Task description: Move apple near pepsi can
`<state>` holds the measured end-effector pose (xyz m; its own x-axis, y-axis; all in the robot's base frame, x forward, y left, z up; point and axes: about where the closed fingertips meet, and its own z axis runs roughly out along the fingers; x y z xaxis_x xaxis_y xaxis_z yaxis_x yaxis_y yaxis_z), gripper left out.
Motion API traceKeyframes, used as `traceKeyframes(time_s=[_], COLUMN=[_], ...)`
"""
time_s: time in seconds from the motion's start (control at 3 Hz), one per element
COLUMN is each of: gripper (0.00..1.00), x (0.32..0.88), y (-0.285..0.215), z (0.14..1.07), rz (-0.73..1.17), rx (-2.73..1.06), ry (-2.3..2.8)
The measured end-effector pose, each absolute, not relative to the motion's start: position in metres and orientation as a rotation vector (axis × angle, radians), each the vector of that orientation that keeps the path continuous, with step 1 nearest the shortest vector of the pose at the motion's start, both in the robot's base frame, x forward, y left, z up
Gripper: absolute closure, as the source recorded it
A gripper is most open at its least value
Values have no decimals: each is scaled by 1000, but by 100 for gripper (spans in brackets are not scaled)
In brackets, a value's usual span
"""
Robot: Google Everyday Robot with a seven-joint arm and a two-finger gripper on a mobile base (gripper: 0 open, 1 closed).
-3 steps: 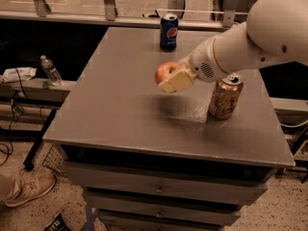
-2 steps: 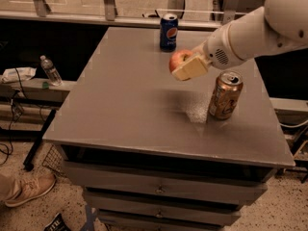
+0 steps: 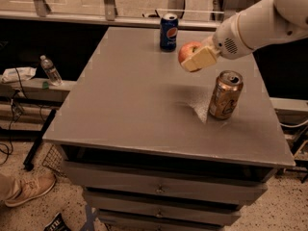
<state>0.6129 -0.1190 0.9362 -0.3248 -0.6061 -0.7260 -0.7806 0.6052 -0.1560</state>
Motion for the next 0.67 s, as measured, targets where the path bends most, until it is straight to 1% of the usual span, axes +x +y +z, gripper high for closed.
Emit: traceKeyframes(time_s=[0.33, 0.67], gripper=[100, 100], x=[618, 640], y=[-122, -134], z=[936, 930], rz=[279, 275], rx=[-1070, -1013], ry=[2053, 2091])
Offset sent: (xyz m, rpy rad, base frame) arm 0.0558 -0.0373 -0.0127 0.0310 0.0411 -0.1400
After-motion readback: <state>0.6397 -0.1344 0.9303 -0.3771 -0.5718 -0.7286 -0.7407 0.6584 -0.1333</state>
